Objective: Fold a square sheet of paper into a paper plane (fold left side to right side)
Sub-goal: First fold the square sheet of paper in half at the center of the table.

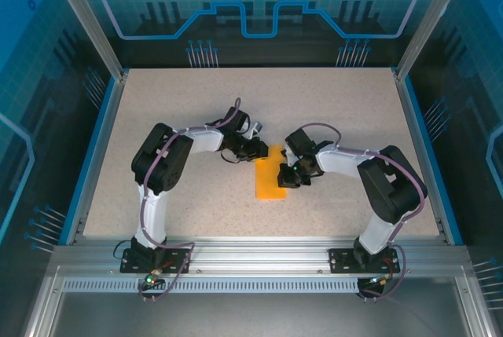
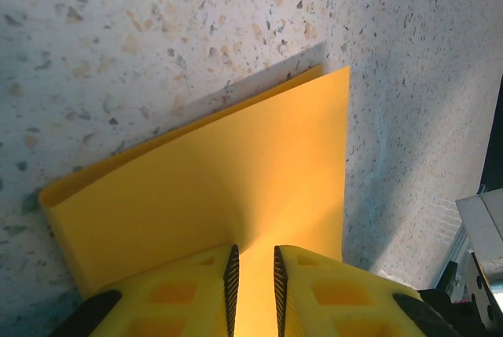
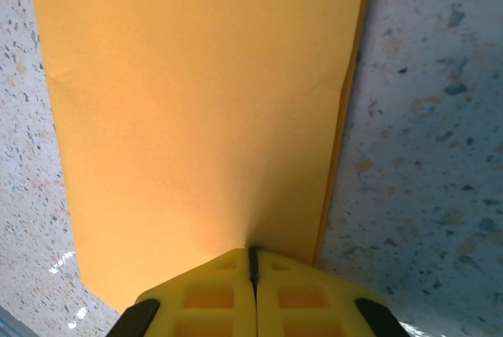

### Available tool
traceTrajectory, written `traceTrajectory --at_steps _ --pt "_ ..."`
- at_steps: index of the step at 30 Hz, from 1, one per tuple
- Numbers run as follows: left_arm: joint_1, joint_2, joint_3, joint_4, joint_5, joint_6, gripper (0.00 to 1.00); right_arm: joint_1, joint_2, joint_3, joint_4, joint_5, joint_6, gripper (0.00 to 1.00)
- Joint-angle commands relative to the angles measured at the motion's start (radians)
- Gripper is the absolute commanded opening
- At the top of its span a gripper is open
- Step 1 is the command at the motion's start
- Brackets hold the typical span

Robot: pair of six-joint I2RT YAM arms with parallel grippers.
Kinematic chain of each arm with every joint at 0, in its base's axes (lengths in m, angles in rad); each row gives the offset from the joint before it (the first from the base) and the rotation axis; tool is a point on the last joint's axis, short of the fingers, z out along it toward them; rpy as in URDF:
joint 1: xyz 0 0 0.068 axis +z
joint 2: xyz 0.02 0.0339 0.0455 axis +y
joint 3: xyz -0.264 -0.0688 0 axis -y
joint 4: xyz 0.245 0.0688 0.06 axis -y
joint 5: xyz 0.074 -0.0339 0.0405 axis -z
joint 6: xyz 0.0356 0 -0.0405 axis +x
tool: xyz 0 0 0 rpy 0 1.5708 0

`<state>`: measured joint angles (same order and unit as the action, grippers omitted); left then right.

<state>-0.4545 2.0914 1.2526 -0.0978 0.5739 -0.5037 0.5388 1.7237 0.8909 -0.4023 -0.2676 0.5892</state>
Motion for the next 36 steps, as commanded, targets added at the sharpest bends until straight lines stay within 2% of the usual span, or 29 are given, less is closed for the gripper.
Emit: traceTrajectory --at_steps 1,23,36 --pt "0.027 -0.004 -0.037 0.018 -0.099 -0.015 0.24 0.01 0.088 -0.081 -0.175 0.16 -0.023 0.06" --pt "0.097 0.043 0.042 0.021 -0.147 -0.015 0.25 0.007 0.087 -0.092 -0.171 0.162 -0.029 0.05" --pt "0.132 0.063 0.118 -0.03 -0.15 -0.005 0.25 0.006 0.08 -0.095 -0.144 0.132 -0.013 0.06"
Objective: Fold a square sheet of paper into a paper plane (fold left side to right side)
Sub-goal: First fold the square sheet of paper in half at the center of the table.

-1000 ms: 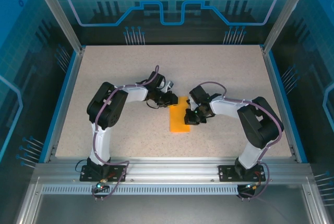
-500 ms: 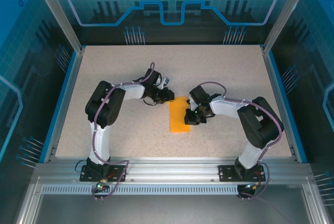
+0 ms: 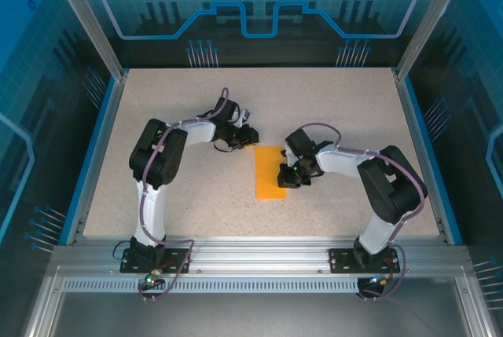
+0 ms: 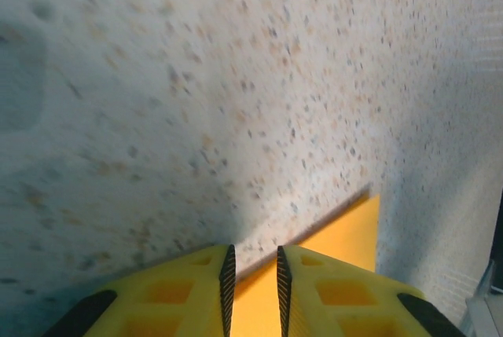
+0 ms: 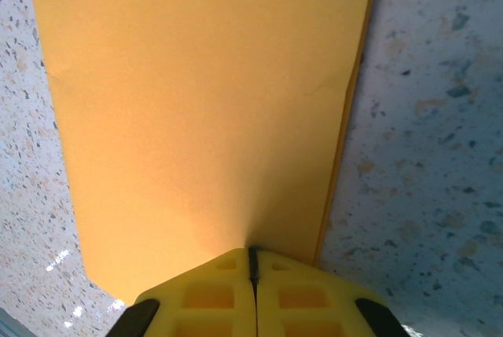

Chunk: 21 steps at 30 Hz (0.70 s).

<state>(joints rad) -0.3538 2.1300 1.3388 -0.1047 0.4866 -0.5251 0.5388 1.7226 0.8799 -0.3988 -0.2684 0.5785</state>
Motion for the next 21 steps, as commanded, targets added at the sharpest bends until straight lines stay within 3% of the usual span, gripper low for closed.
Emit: traceTrajectory --at_steps 1,7,12,15,21 --pt "0.032 0.017 0.035 -0.028 -0.058 0.019 0.26 0.008 0.078 -0.086 -0.137 0.125 0.005 0.06" --pt "0.032 -0.11 0.025 -0.081 -0.041 0.042 0.31 0.012 0.002 -0.118 0.058 0.027 0.088 0.09" --pt "0.03 -0.262 -0.04 -0.13 -0.017 0.051 0.32 0.028 -0.112 -0.119 0.207 -0.005 0.117 0.18" --pt "0.023 -0.344 -0.108 -0.151 0.008 0.043 0.32 0.027 -0.22 -0.121 0.217 0.049 0.09 0.27" --pt "-0.055 -0.374 -0.185 -0.153 0.077 0.001 0.32 -0.022 -0.378 -0.124 0.114 0.164 -0.018 0.58"
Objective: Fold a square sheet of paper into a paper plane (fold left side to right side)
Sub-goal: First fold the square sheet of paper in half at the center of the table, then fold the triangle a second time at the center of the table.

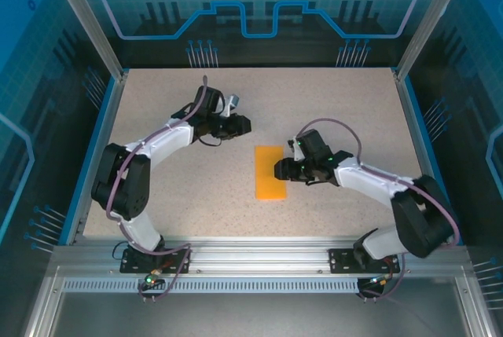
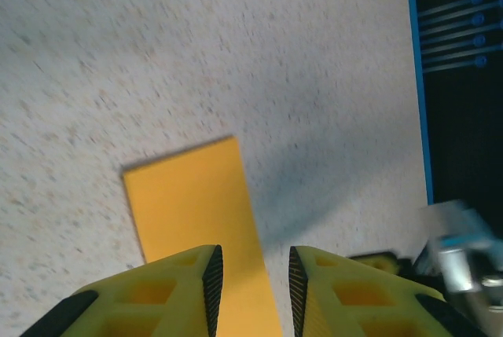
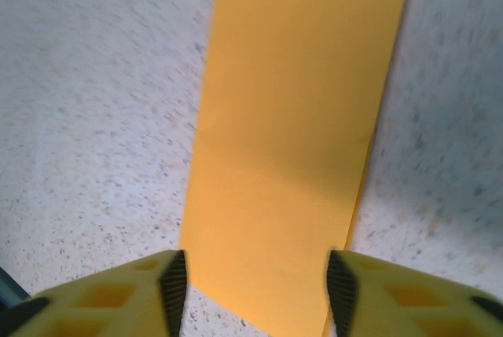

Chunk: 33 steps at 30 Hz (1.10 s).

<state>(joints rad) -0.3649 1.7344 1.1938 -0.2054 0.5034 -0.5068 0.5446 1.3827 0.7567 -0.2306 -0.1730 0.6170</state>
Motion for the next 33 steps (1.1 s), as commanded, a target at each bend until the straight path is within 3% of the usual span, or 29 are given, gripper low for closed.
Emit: traceTrajectory --at_steps 1,5,9,17,33 --pt "-0.061 0.035 -0.041 -0.053 0.057 -0.022 0.32 -0.045 -0.052 -0.004 -0.069 0.059 -0.062 0.61" --pt "-0.102 0.106 -0.031 -0.011 0.061 -0.059 0.32 -0.106 -0.096 -0.046 -0.072 -0.019 -0.039 0.7" --pt "-0.124 0.19 0.019 -0.012 0.052 -0.052 0.31 -0.131 -0.093 -0.083 -0.048 -0.115 -0.014 0.7" --pt "-0.131 0.281 0.037 -0.013 0.021 -0.059 0.3 -0.155 0.034 -0.078 -0.013 -0.258 0.007 0.59" --pt "-0.132 0.285 -0.021 -0.006 0.019 -0.055 0.31 -0.153 0.269 0.021 0.047 -0.367 0.055 0.52"
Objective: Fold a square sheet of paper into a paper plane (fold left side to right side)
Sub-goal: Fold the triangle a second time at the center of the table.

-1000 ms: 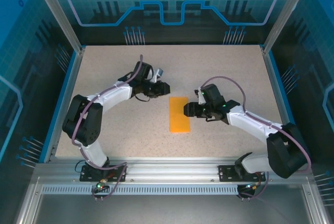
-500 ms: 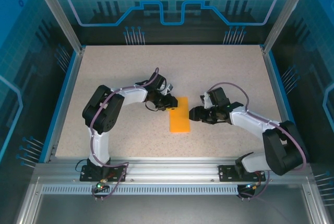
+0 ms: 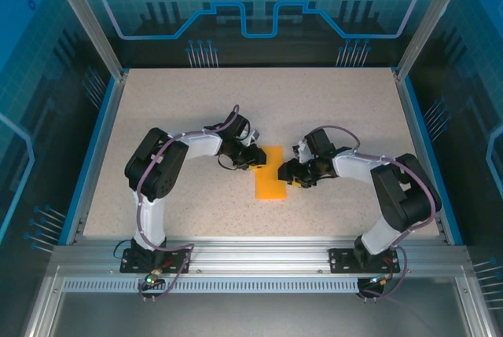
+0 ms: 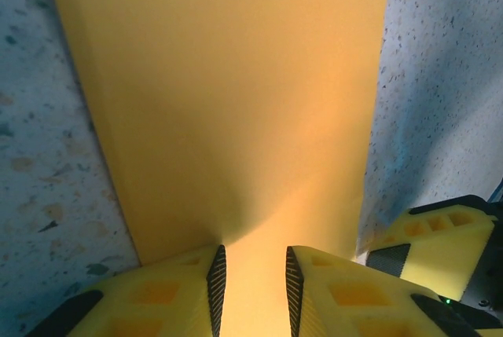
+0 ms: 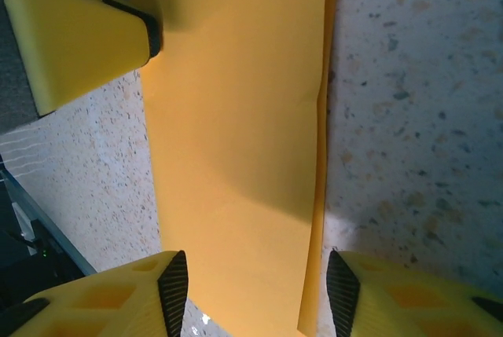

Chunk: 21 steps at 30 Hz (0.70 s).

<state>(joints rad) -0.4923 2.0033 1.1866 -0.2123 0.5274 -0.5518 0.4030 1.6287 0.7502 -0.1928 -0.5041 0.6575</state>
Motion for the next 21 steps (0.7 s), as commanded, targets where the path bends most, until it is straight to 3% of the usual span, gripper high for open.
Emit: traceTrajectory --at_steps 1,14,21 --pt "-0.005 0.018 -0.013 0.001 -0.006 -0.01 0.3 -0.01 0.028 0.03 0.008 -0.036 0.016 0.52" --pt "-0.005 0.004 -0.02 0.022 0.008 -0.008 0.31 0.007 0.066 0.06 0.034 -0.048 0.031 0.5" --pt "-0.006 -0.114 -0.044 0.037 -0.003 0.035 0.45 -0.004 0.051 0.067 0.054 -0.062 0.028 0.5"
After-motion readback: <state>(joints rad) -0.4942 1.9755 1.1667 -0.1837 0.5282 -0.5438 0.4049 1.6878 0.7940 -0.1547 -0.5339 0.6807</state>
